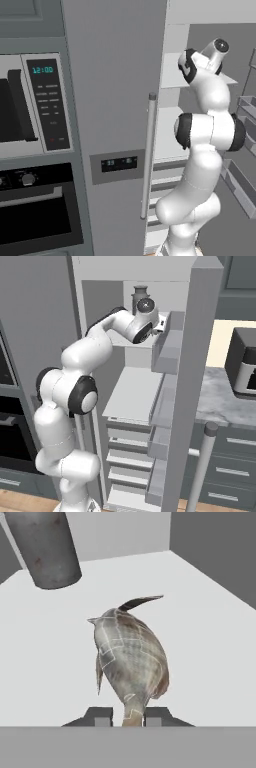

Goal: Take the fish out of the fridge, briefly rinse it in the sink, and place it on the tray next to the sink.

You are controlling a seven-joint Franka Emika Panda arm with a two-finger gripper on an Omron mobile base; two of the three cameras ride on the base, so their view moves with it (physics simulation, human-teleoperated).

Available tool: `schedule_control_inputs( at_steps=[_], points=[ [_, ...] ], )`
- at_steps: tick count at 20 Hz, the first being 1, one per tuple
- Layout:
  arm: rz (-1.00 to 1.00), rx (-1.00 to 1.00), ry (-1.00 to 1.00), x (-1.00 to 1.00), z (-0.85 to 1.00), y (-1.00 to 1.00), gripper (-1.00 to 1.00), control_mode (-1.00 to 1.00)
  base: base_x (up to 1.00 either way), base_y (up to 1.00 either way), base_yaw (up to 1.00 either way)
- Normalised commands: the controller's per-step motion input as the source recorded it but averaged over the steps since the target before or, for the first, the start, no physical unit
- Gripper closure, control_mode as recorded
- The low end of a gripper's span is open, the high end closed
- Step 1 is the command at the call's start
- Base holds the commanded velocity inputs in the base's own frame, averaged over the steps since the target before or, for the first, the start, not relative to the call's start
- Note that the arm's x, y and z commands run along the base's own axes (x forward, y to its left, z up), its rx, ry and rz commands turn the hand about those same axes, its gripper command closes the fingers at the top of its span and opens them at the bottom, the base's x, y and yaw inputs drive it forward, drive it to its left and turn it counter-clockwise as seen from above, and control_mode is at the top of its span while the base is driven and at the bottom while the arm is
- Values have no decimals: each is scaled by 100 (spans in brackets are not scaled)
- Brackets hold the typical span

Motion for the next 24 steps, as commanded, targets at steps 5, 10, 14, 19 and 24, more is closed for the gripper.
schedule_control_inputs(
  at_steps=[5, 10, 14, 19, 24],
  points=[
    [0, 4, -8, -100, 0, 1, 100, -100, 0, 0, 0],
    [0, 0, -15, -100, 1, 48, 100, -100, 0, 0, 0],
    [0, 0, 0, -100, -7, 100, 100, -100, 0, 0, 0],
    [-3, -4, -3, -100, -54, 78, 100, -100, 0, 0, 0],
    [-18, -4, -9, -100, -84, 12, 100, -100, 0, 0, 0]
  ],
)
